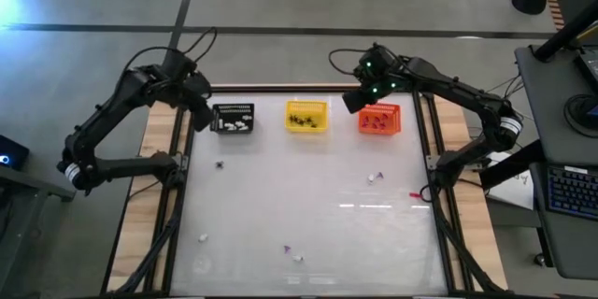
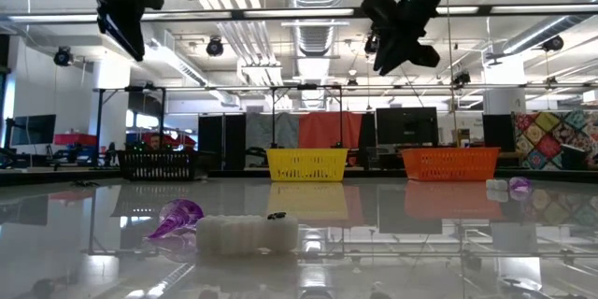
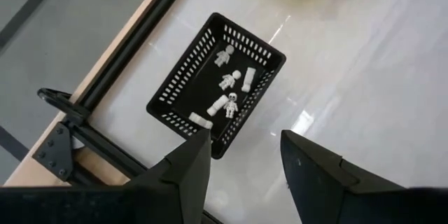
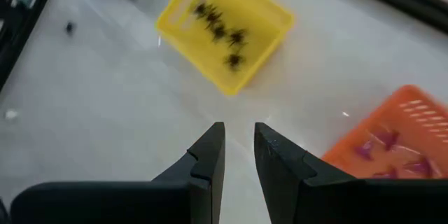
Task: Sort Halloween decoration
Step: Put the purple witch hat toy into the orange basket
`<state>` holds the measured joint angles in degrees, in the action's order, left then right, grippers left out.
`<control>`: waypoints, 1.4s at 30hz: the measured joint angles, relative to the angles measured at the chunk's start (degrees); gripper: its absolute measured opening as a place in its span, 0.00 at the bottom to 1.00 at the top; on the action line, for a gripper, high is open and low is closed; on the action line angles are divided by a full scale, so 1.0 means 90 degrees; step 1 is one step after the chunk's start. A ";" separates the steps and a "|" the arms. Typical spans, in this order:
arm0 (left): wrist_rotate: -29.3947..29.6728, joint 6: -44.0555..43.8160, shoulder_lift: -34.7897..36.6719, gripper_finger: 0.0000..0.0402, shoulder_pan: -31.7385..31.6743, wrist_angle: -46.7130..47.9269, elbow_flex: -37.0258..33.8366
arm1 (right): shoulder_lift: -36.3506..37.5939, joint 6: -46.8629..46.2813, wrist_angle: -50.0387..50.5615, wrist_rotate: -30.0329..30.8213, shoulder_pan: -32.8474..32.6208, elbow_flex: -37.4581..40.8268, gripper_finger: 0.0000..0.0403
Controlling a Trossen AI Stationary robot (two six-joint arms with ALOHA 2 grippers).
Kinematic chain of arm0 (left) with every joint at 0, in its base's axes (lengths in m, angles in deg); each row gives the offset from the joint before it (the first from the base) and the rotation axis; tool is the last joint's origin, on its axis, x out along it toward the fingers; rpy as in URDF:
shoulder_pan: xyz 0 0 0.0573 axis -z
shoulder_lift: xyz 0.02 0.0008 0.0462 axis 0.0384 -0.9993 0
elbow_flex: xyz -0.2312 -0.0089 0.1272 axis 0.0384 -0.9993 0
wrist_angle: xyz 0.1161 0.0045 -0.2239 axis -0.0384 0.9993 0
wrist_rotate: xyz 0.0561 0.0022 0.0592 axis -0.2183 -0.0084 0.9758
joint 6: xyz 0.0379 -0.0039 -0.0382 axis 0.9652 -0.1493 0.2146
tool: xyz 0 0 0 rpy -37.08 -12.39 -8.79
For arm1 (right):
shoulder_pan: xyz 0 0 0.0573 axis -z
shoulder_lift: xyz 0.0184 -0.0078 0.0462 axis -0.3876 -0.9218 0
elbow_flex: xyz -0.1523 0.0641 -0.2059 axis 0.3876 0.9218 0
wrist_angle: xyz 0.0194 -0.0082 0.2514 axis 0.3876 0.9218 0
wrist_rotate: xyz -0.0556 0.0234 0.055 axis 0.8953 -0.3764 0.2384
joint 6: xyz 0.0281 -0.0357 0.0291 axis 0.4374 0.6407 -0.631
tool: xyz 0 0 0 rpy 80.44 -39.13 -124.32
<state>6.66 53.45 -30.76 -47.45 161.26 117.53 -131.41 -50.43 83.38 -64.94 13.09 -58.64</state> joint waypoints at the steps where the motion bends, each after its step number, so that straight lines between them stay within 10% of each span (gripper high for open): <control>1: 0.0000 0.0036 0.0035 0.39 0.0000 0.0037 -0.0002 | -0.0002 -0.0024 0.0003 0.0002 -0.0112 0.0000 0.17; 21: 0.0000 0.0499 0.0772 0.39 0.0000 0.0362 -0.0005 | -0.0240 -0.2551 -0.0889 0.0110 -0.3598 0.0000 0.19; 26: 0.0000 0.0381 0.0852 0.39 0.0015 0.0347 -0.0005 | -0.0376 -0.2974 -0.1079 0.1421 -0.4352 -0.0029 0.23; 42: -0.0002 0.0364 0.1177 0.39 0.0107 0.0350 -0.0005 | -0.1629 -0.3581 -0.2868 0.1602 -0.5673 -0.0032 0.33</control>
<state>6.64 56.73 -20.17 -46.48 164.41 117.48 -146.07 -82.66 57.57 -50.52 -37.98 -58.92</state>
